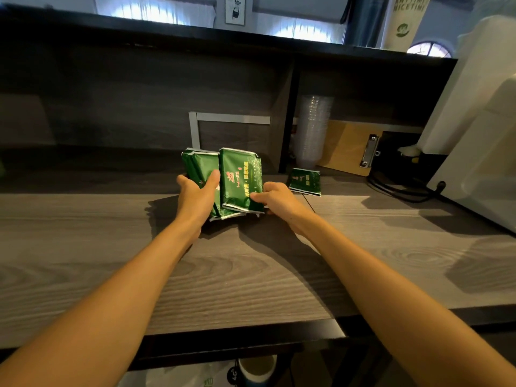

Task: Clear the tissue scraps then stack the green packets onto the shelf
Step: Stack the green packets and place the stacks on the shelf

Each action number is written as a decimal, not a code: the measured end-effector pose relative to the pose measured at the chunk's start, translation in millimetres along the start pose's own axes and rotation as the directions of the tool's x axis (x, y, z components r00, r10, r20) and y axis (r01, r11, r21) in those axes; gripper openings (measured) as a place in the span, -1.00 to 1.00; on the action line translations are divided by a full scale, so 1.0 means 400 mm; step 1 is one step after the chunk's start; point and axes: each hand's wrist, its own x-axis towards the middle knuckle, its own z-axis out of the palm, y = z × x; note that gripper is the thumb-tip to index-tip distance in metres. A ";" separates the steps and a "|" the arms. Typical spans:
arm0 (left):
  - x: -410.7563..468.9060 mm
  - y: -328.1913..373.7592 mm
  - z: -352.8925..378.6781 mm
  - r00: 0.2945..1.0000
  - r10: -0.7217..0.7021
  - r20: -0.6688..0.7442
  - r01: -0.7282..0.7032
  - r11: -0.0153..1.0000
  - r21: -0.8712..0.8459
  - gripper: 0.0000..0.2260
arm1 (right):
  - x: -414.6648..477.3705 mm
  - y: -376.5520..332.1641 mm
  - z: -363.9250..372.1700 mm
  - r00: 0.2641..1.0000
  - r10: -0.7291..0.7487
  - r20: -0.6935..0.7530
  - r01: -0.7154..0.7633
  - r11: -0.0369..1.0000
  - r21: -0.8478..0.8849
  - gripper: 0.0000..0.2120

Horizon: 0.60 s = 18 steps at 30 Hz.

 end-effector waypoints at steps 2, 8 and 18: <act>-0.002 0.003 0.003 0.998 0.002 0.063 0.000 1.000 -0.030 -0.59 | 0.004 0.000 0.011 0.998 -0.059 -0.034 0.057 0.997 -0.043 -0.83; 0.001 0.001 0.008 0.993 0.017 0.114 -0.011 0.999 -0.051 -0.54 | 0.032 -0.005 -0.054 0.984 -0.012 -0.175 0.029 0.995 0.094 -0.78; 0.010 -0.013 0.003 0.995 0.034 0.094 -0.033 0.999 -0.011 -0.56 | 0.108 0.114 -0.113 0.970 0.159 -0.186 -0.244 0.694 -0.677 -0.33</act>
